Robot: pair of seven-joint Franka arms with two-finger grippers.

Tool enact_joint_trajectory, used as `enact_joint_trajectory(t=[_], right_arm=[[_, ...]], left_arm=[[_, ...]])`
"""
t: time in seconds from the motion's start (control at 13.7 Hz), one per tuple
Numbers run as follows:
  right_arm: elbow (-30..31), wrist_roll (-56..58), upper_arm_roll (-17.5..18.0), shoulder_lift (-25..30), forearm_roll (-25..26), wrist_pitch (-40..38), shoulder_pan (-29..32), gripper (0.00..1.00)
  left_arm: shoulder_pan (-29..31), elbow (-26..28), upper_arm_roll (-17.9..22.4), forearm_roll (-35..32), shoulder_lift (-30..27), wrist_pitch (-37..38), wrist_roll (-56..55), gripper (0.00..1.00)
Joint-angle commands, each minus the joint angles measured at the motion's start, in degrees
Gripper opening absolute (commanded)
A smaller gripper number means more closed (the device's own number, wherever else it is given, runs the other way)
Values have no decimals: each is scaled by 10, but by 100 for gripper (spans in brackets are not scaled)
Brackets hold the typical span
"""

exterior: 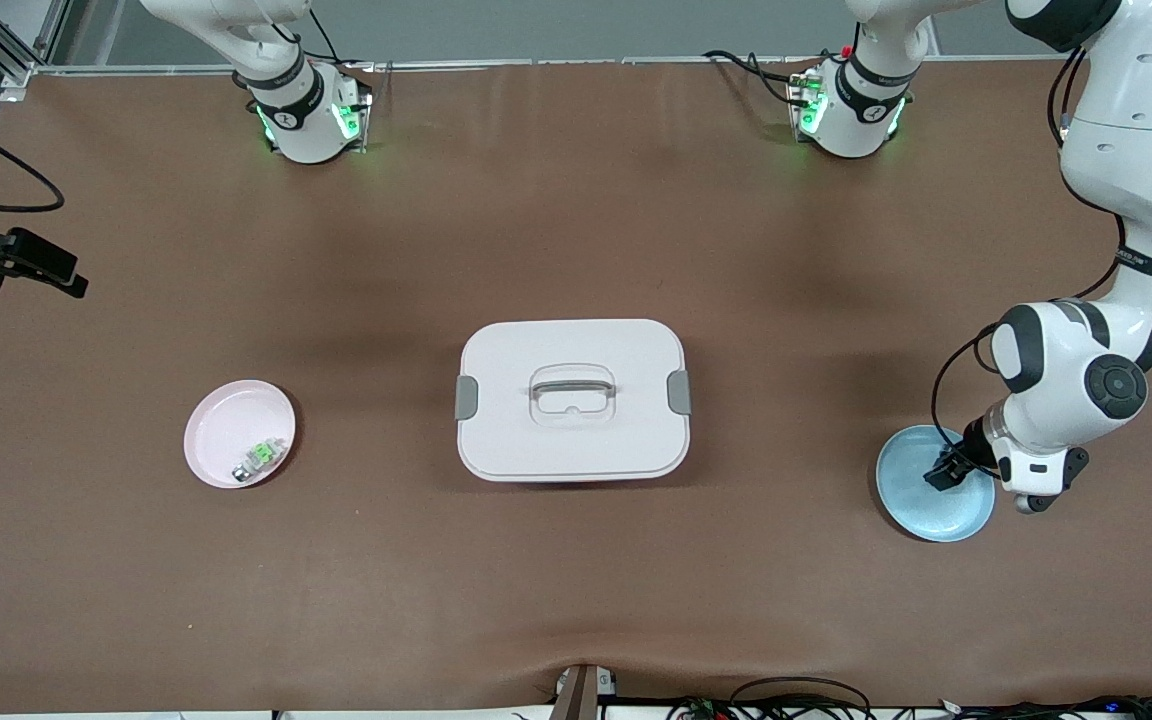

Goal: Transfer orange switch to right arm and place
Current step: 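Lower the left gripper and grasp the orange switch on the plate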

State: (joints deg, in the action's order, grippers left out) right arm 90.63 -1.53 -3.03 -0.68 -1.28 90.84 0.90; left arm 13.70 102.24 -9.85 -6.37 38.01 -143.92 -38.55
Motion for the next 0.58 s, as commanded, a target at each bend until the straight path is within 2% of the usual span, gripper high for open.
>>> enact_joint_trajectory(t=[0.0,0.36,0.44,0.51], right_arm=[[4,-1,3,6,-9,-1,7,100],[4,-1,3,6,-10,-3,5,100],[4,-1,5,6,-9,-4,2,100],[4,-1,6,8,-9,-5,1,100]], left_arm=[[1,-5,-1,-9,7,-7,-13,52],[-2,-5,-3,-10,1,-4,-18,5],[-3,-5,-6,-10,-2,0,-22,0],[-3,-5,-8,-10,-12,6,-28,0]])
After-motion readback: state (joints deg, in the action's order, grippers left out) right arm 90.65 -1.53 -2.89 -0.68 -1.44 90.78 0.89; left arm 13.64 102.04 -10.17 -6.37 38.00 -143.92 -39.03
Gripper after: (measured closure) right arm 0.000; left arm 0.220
